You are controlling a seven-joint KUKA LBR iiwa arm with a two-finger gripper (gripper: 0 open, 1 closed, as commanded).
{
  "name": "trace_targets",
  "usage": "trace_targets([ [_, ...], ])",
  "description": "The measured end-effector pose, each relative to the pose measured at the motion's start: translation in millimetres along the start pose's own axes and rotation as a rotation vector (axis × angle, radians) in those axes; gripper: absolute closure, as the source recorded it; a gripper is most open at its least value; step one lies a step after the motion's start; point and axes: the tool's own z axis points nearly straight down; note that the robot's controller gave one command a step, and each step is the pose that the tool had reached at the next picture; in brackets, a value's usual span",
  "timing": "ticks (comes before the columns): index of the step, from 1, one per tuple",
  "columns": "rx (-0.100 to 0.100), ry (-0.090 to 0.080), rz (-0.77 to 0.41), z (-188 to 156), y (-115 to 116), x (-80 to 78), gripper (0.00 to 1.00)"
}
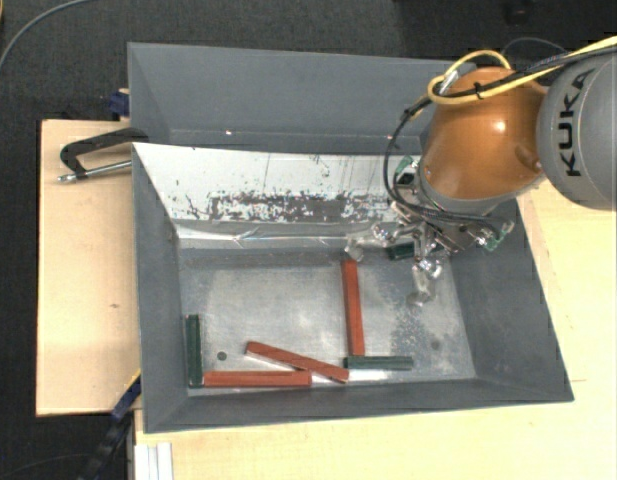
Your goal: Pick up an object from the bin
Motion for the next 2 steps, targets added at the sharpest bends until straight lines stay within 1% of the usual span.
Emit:
trace_targets([
  [1, -0.009, 0.005, -0.518, 80.5, 31.1, -43.3, 0.00],
  [2, -0.006, 0.003, -0.515, 78.5, 29.3, -43.3, 1.00],
])
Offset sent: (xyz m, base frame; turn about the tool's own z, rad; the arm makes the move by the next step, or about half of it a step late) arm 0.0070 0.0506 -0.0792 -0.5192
